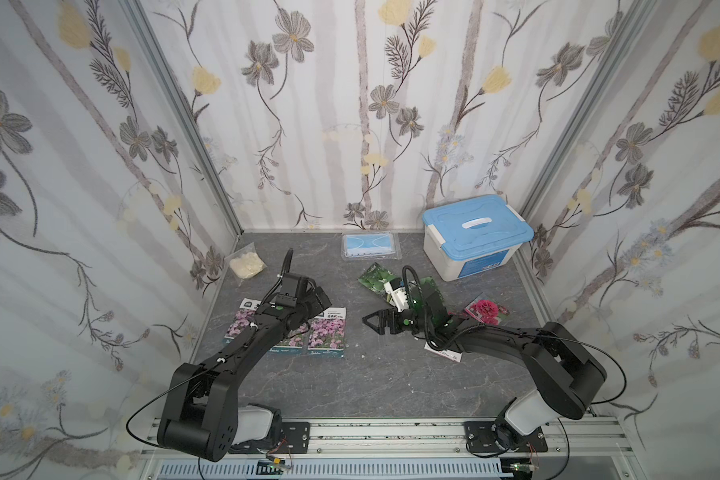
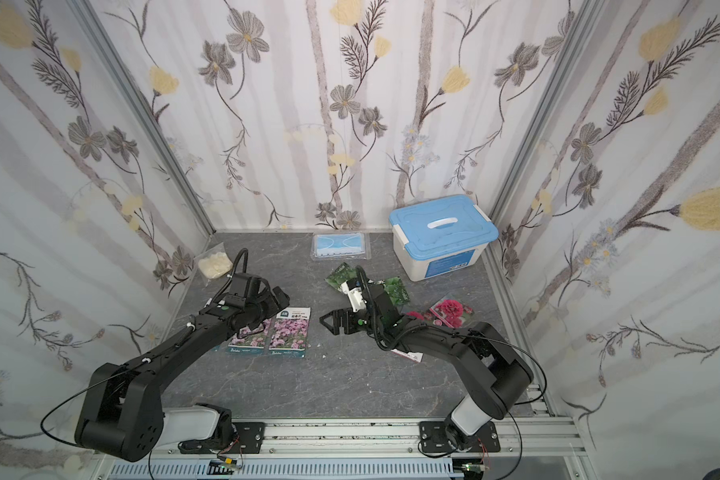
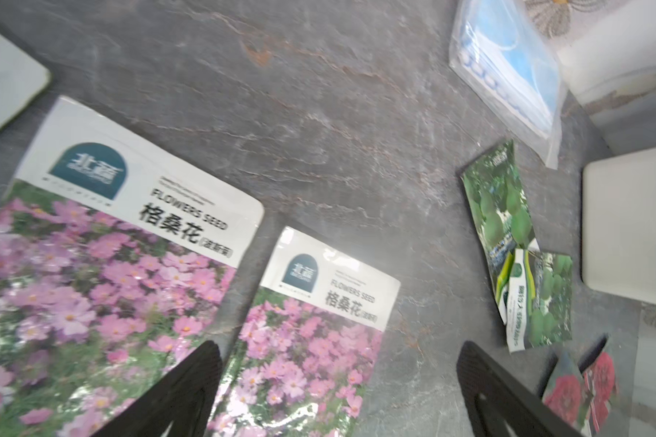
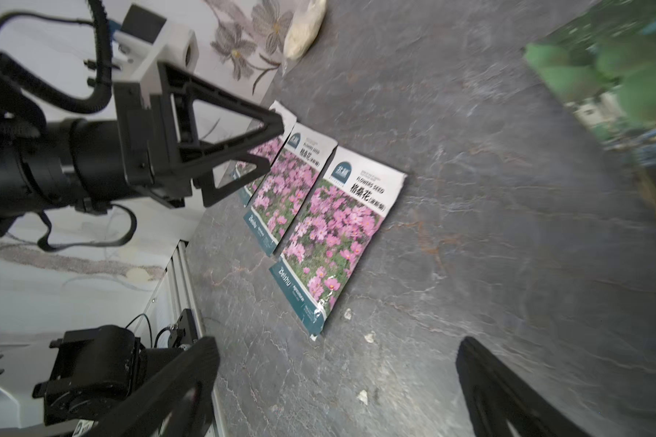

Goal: Arrange the seed packets in a row
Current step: Adjust the seed packet at the center of the board, then pick up the seed packet from the center of the board.

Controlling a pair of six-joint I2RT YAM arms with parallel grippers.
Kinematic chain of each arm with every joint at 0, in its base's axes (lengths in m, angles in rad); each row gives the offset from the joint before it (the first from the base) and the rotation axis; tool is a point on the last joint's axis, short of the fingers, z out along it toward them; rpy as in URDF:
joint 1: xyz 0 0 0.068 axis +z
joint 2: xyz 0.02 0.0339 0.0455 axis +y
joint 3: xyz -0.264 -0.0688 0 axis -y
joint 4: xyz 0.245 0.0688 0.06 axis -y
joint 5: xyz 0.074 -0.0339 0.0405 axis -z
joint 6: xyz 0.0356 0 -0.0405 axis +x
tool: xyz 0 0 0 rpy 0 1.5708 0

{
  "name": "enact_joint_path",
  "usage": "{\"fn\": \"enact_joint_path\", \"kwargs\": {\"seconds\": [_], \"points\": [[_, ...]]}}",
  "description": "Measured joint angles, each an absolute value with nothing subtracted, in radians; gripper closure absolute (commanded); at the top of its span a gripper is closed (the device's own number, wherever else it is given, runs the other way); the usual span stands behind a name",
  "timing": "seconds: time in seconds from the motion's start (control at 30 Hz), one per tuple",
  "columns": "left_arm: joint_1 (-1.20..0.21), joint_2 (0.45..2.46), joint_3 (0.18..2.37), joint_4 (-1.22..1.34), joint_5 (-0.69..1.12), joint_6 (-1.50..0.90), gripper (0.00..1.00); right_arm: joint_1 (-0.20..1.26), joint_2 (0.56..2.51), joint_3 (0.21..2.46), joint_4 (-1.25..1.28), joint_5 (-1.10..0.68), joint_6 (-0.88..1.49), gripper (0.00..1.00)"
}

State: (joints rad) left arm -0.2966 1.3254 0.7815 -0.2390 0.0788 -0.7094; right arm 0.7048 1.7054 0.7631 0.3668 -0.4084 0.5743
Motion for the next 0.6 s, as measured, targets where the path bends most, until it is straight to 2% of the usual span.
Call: {"fn": "enact_joint_path", "kwargs": {"seconds": [0.2,0.43,0.6], "points": [[-0.407,1.422,0.846,-0.186,0.108,-0.708,0.0,0.585,1.596,0.716,0.282,-0.336,0.56,0.01],[-0.517,1.688,1.001,-0.074,0.178,-0.707,0.0,0.493,1.542,0.646,0.242,-0.286,0.576,0.01],[-0.549,1.842,1.093,-0.004,0.233,-0.708,0.05,0.469,1.554,0.64,0.249,-0.282,0.591,0.01]]}}
